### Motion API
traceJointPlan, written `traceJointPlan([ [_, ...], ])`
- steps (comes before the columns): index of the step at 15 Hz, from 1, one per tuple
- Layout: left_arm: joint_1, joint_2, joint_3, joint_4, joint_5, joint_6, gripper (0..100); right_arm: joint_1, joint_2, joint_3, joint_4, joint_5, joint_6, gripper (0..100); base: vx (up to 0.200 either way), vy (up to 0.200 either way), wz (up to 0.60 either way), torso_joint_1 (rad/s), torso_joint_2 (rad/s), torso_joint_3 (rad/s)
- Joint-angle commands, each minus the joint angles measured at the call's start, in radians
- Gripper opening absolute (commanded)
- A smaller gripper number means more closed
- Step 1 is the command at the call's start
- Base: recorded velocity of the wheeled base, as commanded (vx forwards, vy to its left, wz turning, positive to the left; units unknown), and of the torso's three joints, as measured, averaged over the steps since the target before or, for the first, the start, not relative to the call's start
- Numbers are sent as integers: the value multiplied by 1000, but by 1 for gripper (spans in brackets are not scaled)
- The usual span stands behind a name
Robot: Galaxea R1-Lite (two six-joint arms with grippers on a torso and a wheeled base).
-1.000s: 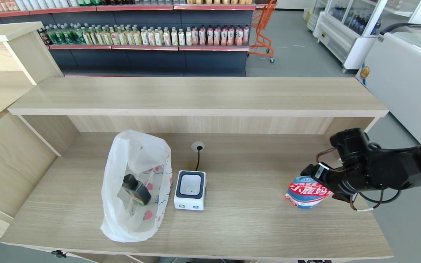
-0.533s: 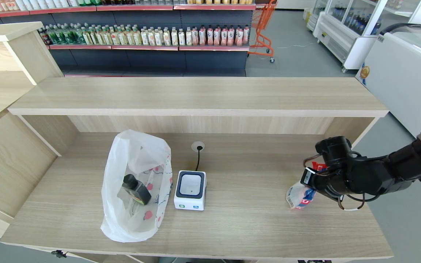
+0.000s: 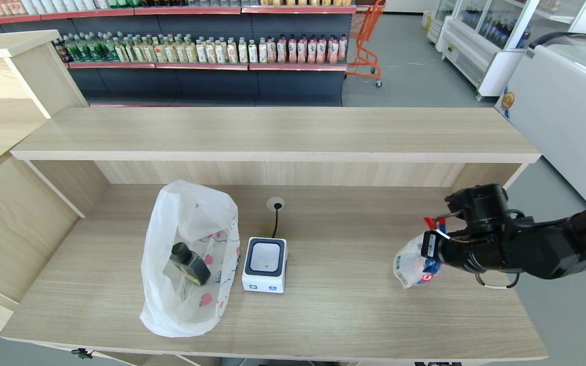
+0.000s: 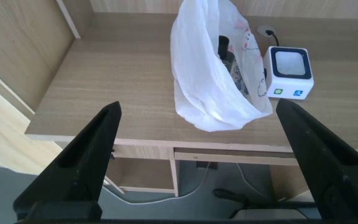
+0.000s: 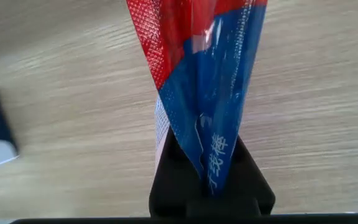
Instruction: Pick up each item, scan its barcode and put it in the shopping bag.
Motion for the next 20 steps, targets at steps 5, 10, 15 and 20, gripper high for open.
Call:
traceJointPlan([
  [5,0,1,0,0,0,0,100,-91,-389,96,-14,848,-195,0,0,0,0,0,0,0],
  [10,0,1,0,0,0,0,100,11,-441,193,-11,949,-269,0,0,0,0,0,0,0],
  [15,0,0,0,0,0,0,100,142,-504,164,-18,947,-11,0,0,0,0,0,0,0],
  [20,0,0,0,0,0,0,100,240,-495,181,-16,936,-6,0,0,0,0,0,0,0],
])
